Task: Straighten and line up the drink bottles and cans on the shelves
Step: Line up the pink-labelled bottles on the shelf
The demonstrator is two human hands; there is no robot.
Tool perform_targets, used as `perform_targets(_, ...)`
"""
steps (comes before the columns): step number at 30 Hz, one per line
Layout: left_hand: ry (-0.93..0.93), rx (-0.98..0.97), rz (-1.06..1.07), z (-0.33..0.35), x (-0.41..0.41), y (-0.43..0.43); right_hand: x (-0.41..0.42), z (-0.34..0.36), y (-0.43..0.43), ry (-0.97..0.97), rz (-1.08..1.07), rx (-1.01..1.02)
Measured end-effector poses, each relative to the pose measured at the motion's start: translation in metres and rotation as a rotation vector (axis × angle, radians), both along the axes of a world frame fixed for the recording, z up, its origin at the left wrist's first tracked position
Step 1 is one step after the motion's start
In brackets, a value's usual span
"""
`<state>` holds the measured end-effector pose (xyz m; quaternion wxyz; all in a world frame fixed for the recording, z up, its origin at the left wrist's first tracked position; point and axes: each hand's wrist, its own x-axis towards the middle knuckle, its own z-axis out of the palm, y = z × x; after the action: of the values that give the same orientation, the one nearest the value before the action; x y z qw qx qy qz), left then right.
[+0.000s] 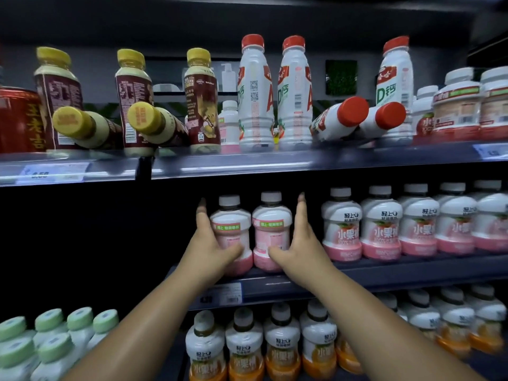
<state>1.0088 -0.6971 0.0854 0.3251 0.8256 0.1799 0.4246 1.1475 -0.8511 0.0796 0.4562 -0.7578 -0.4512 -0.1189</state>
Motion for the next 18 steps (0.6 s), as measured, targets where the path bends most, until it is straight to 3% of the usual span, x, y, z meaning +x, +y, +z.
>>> perform_targets(2,0.002,-0.077,-0.062,-0.0024,-0.0008,0.0051,0.0007,0.0,-0.0004,0.019,0.016,-0.057)
perform_targets(6,-0.019,-0.012,0.079,-0.0019,-0.0006,0.0052,0.0026,0.0042,0.0006,0.057,-0.018,-0.001)
perform_targets(10,0.061,-0.072,-0.055,-0.0036,0.0013,0.0038,-0.0003,0.004,-0.0011,0.11,0.024,-0.124)
perform_targets(14,0.064,0.023,0.142,-0.0046,0.0037,0.003,-0.0035,0.0027,0.0023,0.054,-0.046,-0.049)
perform_targets(18,0.067,-0.061,-0.072,-0.0068,0.0006,0.0076,-0.0049,-0.002,-0.0008,0.056,-0.014,-0.087)
